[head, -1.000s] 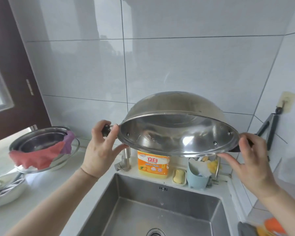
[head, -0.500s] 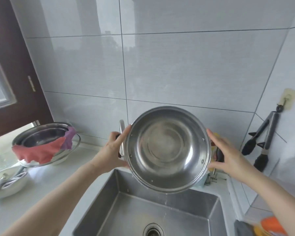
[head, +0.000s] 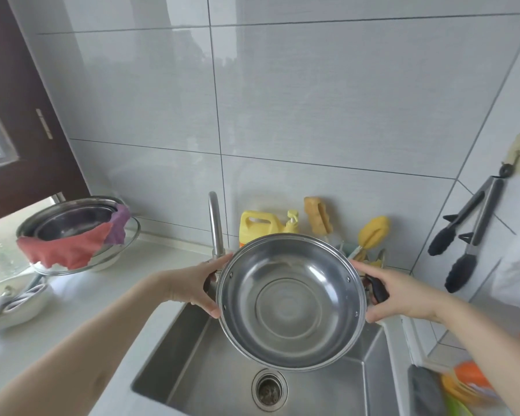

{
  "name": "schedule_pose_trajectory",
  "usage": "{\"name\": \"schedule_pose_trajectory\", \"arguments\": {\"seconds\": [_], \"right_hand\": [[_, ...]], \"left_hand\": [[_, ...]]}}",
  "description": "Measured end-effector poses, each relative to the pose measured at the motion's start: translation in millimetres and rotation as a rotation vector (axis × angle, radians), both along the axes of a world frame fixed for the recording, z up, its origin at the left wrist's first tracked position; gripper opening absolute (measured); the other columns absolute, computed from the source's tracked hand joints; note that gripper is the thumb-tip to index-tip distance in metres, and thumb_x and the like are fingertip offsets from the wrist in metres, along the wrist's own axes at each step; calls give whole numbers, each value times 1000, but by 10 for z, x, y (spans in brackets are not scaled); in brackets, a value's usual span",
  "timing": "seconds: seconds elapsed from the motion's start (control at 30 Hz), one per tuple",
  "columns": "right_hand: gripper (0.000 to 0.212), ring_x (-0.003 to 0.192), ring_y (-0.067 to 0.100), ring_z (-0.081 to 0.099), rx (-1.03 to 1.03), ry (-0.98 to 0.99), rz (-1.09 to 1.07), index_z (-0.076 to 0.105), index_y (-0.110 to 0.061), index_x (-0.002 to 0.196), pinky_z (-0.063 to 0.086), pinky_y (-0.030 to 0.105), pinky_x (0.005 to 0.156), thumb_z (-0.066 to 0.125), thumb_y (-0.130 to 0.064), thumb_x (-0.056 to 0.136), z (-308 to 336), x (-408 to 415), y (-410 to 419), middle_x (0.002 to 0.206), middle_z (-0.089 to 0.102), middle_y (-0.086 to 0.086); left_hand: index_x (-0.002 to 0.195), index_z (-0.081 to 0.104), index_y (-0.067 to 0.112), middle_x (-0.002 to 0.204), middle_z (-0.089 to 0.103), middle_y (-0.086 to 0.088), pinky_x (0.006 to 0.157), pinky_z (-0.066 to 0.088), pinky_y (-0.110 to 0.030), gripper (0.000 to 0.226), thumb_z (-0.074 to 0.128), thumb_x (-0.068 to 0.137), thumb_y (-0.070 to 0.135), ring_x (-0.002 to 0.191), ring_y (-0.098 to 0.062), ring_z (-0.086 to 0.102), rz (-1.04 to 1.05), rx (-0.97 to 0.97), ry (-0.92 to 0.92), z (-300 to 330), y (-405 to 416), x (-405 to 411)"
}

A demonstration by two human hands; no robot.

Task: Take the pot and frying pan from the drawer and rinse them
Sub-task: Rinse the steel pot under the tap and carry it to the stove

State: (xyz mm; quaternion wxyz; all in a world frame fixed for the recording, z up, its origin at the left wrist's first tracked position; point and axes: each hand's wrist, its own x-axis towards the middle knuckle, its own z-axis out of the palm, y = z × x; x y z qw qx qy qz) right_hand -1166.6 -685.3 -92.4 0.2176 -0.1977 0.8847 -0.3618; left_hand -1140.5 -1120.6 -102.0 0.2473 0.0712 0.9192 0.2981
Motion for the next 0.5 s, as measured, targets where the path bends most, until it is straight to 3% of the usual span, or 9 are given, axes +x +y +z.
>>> {"name": "schedule_pose_trajectory", "arguments": {"seconds": [0.07,0.17,0.23,0.3,0.37,0.43,0.5], "right_hand": [[115,138,-3,35,17,5,2,24,-49,149,28,33,118,92,-32,57,-9,25,-21,151,35,-26],[114,138,-10,30,10,8,9,24,-51,148,28,24,117,91,-27,60,6,93,-49,151,30,-32],[110,134,-5,38,-13,3,15,25,-56,144,38,18,108,90,-19,63,26,154,-66,146,31,-37],[109,131,7,46,-44,4,15,27,-56,143,42,25,105,88,-14,64,37,232,-83,142,35,-41],[106,109,-3,57,-71,10,1,28,-58,141,49,25,96,87,-9,66,39,308,-86,135,44,-39],[106,84,-14,56,-69,3,-33,28,-61,137,46,18,84,89,-12,65,16,398,-67,127,52,-29],[105,76,-16,54,-68,-6,-73,29,-59,138,42,17,84,90,-15,65,10,536,-45,124,56,-20]], "left_hand": [[148,-3,55,150,30,17,114,27,-30,131,92,58,41,133,-5,34,-13,-6,-2,2,-16,11],[145,-3,61,152,29,16,118,25,-37,134,93,52,48,138,-7,31,-31,-4,0,13,-31,24],[143,-2,64,151,31,15,118,26,-39,133,93,50,50,138,-8,32,-44,3,8,20,-43,29],[141,-1,67,152,31,14,118,27,-40,133,93,49,50,138,-8,33,-56,10,7,23,-63,42],[139,2,70,151,35,11,116,31,-40,131,95,49,47,137,-8,36,-58,25,8,9,-87,37],[144,3,62,150,36,11,112,38,-38,131,94,54,38,136,-8,36,-78,43,-4,49,-67,53],[148,3,56,150,33,13,109,42,-36,131,93,55,33,136,-6,35,-115,43,-8,82,-34,34]]}}
